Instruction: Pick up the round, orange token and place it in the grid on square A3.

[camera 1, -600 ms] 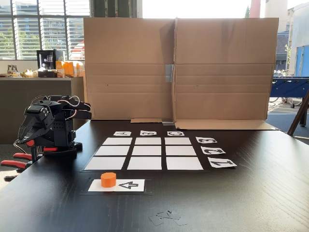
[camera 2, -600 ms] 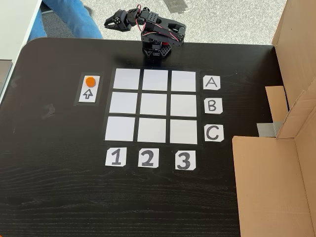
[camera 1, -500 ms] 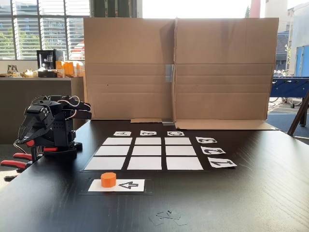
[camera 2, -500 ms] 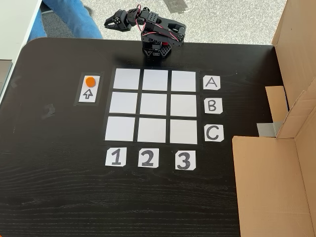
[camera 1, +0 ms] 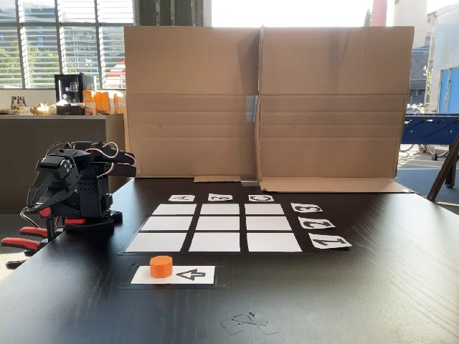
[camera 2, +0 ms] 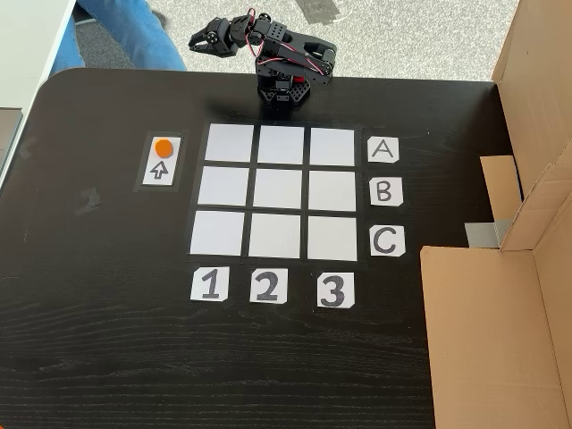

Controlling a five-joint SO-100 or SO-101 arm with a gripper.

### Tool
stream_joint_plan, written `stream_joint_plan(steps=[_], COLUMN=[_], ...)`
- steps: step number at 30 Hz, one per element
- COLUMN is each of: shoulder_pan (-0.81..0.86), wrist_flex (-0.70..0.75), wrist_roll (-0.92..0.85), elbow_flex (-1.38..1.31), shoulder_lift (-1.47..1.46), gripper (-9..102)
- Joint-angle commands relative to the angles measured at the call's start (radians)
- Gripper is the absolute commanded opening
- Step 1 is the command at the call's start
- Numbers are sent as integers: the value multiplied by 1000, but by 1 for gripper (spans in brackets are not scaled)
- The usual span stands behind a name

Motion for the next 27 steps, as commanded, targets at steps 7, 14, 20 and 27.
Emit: stream_joint_plan(steps=[7, 14, 20, 27], shoulder_pan=[18, 25, -3, -110], wrist_flex=[-17, -66, 0, 94], wrist_roll=[0, 5, 5, 6], elbow_flex=[-5, -3, -86, -365], shoulder_lift=[8, 8, 6, -282], gripper=[-1, 4, 8, 9])
